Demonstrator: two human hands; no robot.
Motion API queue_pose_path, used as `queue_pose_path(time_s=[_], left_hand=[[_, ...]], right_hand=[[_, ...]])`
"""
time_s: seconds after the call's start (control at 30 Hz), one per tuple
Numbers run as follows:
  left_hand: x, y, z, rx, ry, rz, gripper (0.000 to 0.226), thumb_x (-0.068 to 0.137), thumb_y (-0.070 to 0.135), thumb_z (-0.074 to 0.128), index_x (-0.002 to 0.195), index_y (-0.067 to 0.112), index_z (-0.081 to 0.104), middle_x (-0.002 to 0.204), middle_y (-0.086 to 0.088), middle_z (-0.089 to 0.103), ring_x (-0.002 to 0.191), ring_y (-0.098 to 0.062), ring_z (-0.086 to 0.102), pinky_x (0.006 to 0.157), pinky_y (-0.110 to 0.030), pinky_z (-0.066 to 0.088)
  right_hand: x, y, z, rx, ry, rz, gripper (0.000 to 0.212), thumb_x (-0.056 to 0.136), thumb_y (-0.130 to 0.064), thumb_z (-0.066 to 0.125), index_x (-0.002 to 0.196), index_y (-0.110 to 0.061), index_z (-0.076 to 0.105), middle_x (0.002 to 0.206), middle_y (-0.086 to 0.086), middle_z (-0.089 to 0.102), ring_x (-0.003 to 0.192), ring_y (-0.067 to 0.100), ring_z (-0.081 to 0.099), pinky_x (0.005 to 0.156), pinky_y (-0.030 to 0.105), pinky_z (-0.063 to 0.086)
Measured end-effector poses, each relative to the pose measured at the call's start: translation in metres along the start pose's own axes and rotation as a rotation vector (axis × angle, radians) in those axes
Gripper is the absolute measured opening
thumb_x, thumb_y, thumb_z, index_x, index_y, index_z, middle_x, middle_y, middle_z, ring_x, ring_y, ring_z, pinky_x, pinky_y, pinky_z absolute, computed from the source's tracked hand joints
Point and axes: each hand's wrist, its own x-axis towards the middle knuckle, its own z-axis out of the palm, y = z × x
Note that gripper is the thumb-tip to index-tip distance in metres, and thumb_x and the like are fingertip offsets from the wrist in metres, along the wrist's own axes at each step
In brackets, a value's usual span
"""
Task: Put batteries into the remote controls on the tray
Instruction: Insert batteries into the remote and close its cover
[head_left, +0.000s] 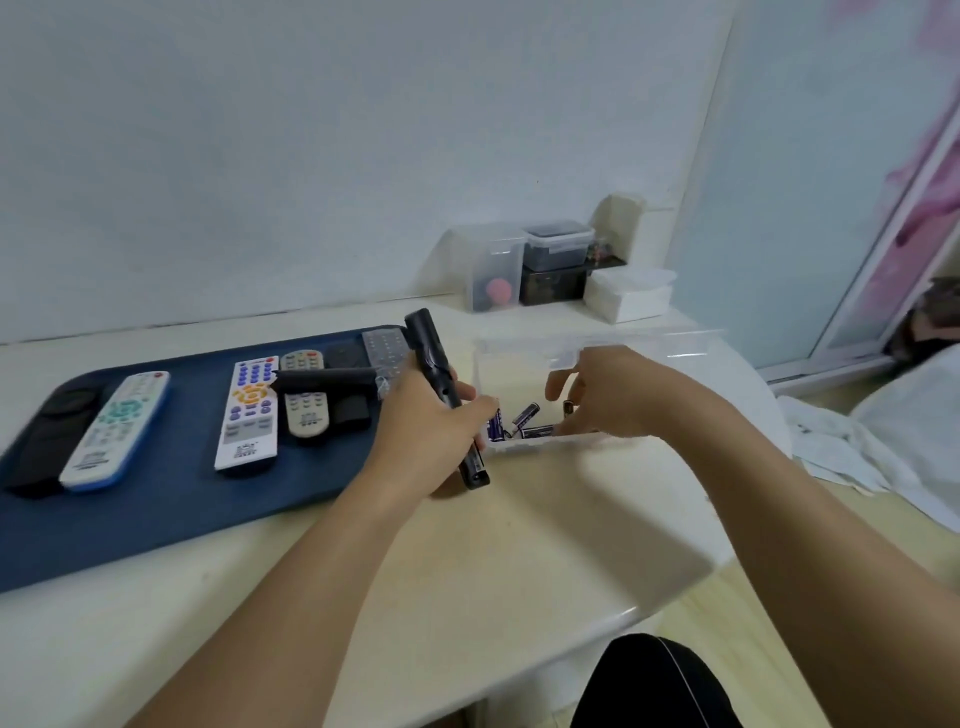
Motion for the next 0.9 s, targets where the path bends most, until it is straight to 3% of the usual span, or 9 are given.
queue_pose_path(time_s=[0.1, 0.17, 0.27, 0.33, 0.53, 0.67, 0.77, 0.83, 0.9], left_hand=[[-0.002, -0.001, -0.003, -0.008, -0.003, -0.026, 0.031, 0.085, 0.021, 0.077, 0.106, 0.012, 0.056, 0.086, 0.003, 0.066, 0.057, 0.002, 0.063, 0.050, -0.021, 0.043], [-0.003, -0.001, -0.003, -0.008, -0.004, -0.028, 0.026, 0.085, 0.019, 0.076, 0.100, 0.011, 0.056, 0.074, 0.004, 0.065, 0.050, 0.003, 0.061, 0.050, -0.022, 0.043], [-0.004, 0.000, 0.000, 0.014, 0.021, -0.002, 0.023, 0.086, 0.015, 0.074, 0.099, 0.009, 0.056, 0.071, 0.003, 0.063, 0.047, 0.004, 0.059, 0.053, -0.026, 0.046], [-0.003, 0.000, 0.001, 0.029, 0.039, 0.015, 0.024, 0.086, 0.014, 0.072, 0.101, 0.009, 0.055, 0.073, 0.003, 0.062, 0.050, 0.002, 0.060, 0.057, -0.030, 0.050], [0.000, -0.002, 0.001, 0.072, 0.049, 0.024, 0.023, 0.085, 0.016, 0.071, 0.101, 0.007, 0.057, 0.076, -0.002, 0.065, 0.050, 0.000, 0.062, 0.060, -0.034, 0.057], [0.000, -0.003, 0.002, 0.065, 0.048, 0.027, 0.024, 0.087, 0.017, 0.069, 0.103, 0.005, 0.056, 0.077, -0.006, 0.066, 0.046, -0.002, 0.062, 0.051, -0.028, 0.049], [0.000, -0.002, 0.004, 0.060, 0.045, 0.026, 0.023, 0.088, 0.017, 0.069, 0.103, 0.005, 0.055, 0.082, -0.009, 0.067, 0.046, -0.004, 0.064, 0.048, -0.025, 0.049], [0.001, -0.003, 0.005, 0.065, 0.048, 0.032, 0.024, 0.088, 0.019, 0.069, 0.102, 0.006, 0.055, 0.082, -0.009, 0.067, 0.049, -0.006, 0.066, 0.048, -0.027, 0.052], [0.002, -0.004, 0.006, 0.073, 0.061, 0.044, 0.023, 0.087, 0.020, 0.070, 0.099, 0.008, 0.054, 0.081, -0.006, 0.066, 0.053, -0.009, 0.067, 0.054, -0.034, 0.058]], right_hand=[[0.002, -0.004, 0.003, -0.025, -0.027, -0.024, 0.019, 0.082, -0.023, 0.078, 0.092, -0.031, 0.065, 0.090, -0.008, 0.062, 0.080, 0.013, 0.061, 0.075, 0.029, 0.053], [0.004, -0.005, 0.004, -0.012, -0.018, -0.037, 0.018, 0.083, -0.017, 0.078, 0.090, -0.028, 0.066, 0.089, -0.005, 0.065, 0.078, 0.013, 0.060, 0.073, 0.030, 0.054], [0.006, -0.004, 0.001, -0.009, -0.036, -0.058, 0.018, 0.085, -0.010, 0.072, 0.087, -0.027, 0.065, 0.082, -0.009, 0.065, 0.069, 0.007, 0.057, 0.056, 0.021, 0.045], [0.006, -0.005, -0.001, 0.016, -0.056, -0.078, 0.018, 0.086, -0.007, 0.067, 0.086, -0.025, 0.066, 0.082, -0.009, 0.069, 0.067, 0.006, 0.059, 0.053, 0.017, 0.042], [0.008, -0.011, -0.006, -0.021, -0.140, -0.091, 0.020, 0.086, -0.008, 0.061, 0.090, -0.025, 0.071, 0.089, -0.005, 0.073, 0.076, 0.019, 0.070, 0.073, 0.035, 0.059], [0.013, -0.010, -0.008, -0.023, -0.222, -0.098, 0.017, 0.087, -0.010, 0.067, 0.098, -0.022, 0.069, 0.087, -0.006, 0.071, 0.067, 0.011, 0.067, 0.070, 0.028, 0.056], [0.014, -0.004, -0.010, 0.127, -0.281, -0.071, 0.016, 0.086, -0.005, 0.069, 0.099, -0.015, 0.070, 0.080, 0.001, 0.074, 0.073, 0.022, 0.075, 0.076, 0.031, 0.062], [0.016, -0.003, -0.013, 0.083, -0.317, -0.078, 0.015, 0.085, -0.006, 0.070, 0.097, -0.016, 0.071, 0.076, -0.001, 0.076, 0.073, 0.020, 0.076, 0.076, 0.027, 0.059], [0.018, -0.006, -0.013, 0.058, -0.329, -0.080, 0.016, 0.078, -0.011, 0.078, 0.092, -0.017, 0.073, 0.078, -0.003, 0.077, 0.074, 0.018, 0.077, 0.084, 0.031, 0.059]])
